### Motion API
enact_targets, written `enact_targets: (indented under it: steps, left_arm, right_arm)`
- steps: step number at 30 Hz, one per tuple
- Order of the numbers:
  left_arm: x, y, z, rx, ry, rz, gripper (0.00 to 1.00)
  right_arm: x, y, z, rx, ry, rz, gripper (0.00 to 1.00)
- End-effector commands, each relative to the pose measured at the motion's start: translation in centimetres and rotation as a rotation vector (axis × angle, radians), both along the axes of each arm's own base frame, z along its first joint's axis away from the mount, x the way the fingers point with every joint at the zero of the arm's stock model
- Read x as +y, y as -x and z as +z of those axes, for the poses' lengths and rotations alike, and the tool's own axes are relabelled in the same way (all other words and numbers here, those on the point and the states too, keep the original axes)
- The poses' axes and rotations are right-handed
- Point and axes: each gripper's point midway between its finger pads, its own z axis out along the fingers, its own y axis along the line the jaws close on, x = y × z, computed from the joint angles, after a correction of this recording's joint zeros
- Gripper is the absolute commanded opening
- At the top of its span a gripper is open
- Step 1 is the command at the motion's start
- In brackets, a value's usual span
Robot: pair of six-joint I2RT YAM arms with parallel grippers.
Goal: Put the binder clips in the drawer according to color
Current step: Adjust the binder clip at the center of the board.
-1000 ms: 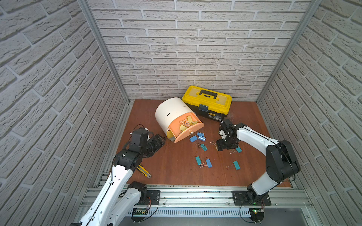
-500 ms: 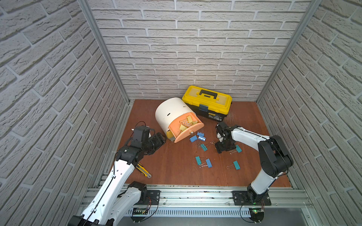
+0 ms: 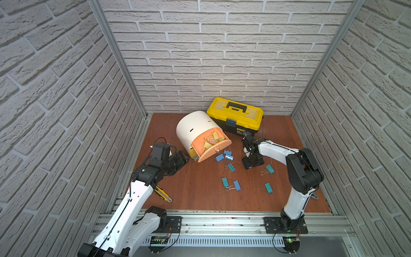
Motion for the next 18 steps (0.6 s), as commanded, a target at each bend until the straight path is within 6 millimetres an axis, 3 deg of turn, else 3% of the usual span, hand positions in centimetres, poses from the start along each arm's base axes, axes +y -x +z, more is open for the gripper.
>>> enact_targets:
  steps: [1,9,18]
  left_arm:
    - [0.0,-0.5,1.8,-0.055,0.004,-0.005,0.75]
    - [0.1,-0.3,1.9,-0.054,0.003,-0.009,0.75]
    - [0.1,0.0,1.8,-0.056,0.006,-0.01,0.75]
  right_arm:
    - [0.5,-0.9,0.0,-0.01,-0.008,0.01,0.71]
    - [1.5,-1.5,0.1,-0.003,-0.045,0.019,0.66]
    - [1.4,0.3,-0.2,0.019,-0.075,0.008,0.61]
